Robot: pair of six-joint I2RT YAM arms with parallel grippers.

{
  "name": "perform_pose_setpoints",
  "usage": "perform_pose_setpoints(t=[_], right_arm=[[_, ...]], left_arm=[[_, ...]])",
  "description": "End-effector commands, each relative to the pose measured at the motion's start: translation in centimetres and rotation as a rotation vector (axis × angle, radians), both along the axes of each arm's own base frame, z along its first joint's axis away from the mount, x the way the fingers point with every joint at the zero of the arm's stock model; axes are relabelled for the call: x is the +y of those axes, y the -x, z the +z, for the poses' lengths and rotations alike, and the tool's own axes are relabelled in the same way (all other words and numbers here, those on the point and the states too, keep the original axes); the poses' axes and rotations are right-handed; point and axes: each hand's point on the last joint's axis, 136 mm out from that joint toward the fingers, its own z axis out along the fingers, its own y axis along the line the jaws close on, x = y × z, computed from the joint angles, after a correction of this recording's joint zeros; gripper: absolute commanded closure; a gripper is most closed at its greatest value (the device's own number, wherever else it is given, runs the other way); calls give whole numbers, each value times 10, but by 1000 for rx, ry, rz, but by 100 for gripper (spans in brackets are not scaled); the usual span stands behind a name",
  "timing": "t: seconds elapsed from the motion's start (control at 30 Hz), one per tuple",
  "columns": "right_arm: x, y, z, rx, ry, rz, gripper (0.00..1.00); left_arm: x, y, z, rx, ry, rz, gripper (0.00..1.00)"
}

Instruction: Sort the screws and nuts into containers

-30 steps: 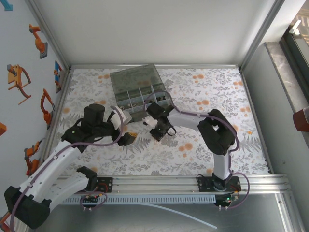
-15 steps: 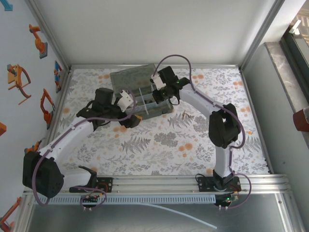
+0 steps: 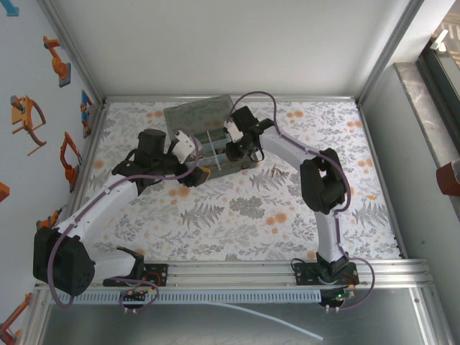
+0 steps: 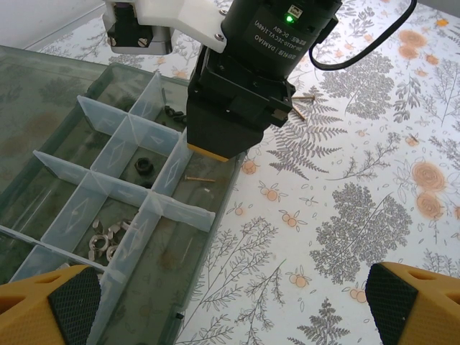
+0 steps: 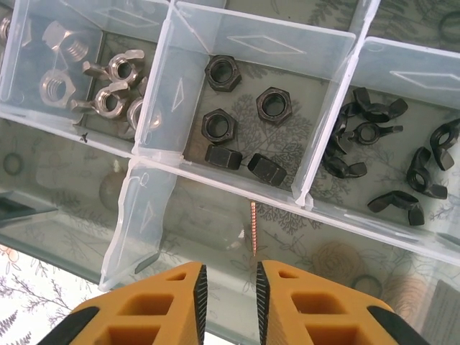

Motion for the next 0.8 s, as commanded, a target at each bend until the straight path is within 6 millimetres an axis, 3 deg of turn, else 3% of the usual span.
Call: perform_pose_setpoints(t=[0.0, 0.1, 0.2, 0.33, 0.4, 0.53, 0.77], right_arm=[[-5, -2, 10, -15, 5, -21, 75], [-20, -5, 23, -51, 29, -59, 70], [-62, -7, 28, -61, 75, -193, 66], [-127, 10, -6, 56, 140, -428, 67], [-144, 21, -19, 91, 167, -492, 67], [-150, 36, -41, 146, 168, -558, 67], [-154, 33, -62, 169, 196, -606, 74]], left_arm=[[1, 4, 4, 2, 22, -6, 3], [0, 4, 3, 3, 21, -8, 3], [-1, 5, 1, 14, 23, -15, 3], [-7, 10, 0, 43, 49, -55, 3], [-14, 15, 0, 67, 75, -93, 3], [-27, 28, 0, 96, 101, -162, 3], [-30, 36, -1, 85, 81, -187, 3]])
